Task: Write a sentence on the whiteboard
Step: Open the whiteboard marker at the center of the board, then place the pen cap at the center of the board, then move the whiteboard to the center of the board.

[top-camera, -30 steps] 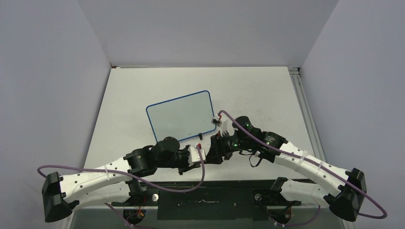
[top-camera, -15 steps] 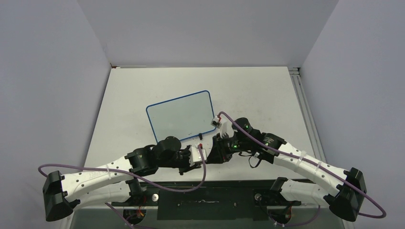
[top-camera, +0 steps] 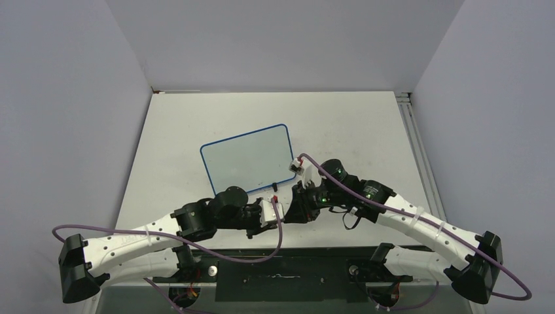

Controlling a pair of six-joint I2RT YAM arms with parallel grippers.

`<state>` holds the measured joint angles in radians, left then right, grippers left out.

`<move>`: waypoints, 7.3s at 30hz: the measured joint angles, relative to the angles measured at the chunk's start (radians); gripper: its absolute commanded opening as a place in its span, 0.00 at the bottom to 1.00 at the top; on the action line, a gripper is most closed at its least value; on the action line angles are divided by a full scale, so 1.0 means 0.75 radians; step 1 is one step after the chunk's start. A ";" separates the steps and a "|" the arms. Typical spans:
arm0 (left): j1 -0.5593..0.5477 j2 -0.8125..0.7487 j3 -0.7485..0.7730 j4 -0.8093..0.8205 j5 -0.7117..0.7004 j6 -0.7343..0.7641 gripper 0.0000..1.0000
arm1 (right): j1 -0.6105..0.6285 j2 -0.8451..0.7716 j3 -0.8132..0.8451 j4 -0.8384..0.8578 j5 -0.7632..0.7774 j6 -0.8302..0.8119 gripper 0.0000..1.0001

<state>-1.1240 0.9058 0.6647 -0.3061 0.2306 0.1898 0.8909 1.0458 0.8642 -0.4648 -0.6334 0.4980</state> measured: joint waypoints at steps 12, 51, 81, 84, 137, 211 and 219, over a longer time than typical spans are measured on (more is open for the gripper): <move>-0.001 0.000 0.012 0.080 -0.033 0.007 0.00 | -0.036 0.000 0.121 -0.151 0.017 -0.100 0.05; -0.001 -0.014 0.027 0.240 -0.027 0.009 0.00 | -0.099 -0.053 0.272 -0.340 0.012 -0.175 0.05; 0.123 -0.118 -0.007 -0.027 -0.184 -0.217 0.00 | -0.139 -0.178 0.501 -0.633 0.453 -0.234 0.05; 0.147 -0.188 -0.011 -0.030 -0.233 -0.347 0.00 | -0.139 -0.207 0.477 -0.594 0.551 -0.222 0.05; 1.074 -0.054 -0.186 -0.434 -0.751 -1.221 0.05 | -0.927 -0.424 0.014 -0.039 0.358 -0.191 0.05; 0.329 0.295 0.051 -0.267 -0.912 -1.323 0.43 | -0.927 -0.510 0.014 -0.040 0.368 -0.155 0.05; 0.379 0.341 -0.079 -0.181 -0.962 -1.401 0.42 | -0.927 -0.508 0.013 -0.038 0.355 -0.133 0.05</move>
<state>-0.8394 1.1618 0.6052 -0.4419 -0.4908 -0.8608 0.1959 0.6647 0.8738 -0.4931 -0.3676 0.3981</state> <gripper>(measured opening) 0.418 0.151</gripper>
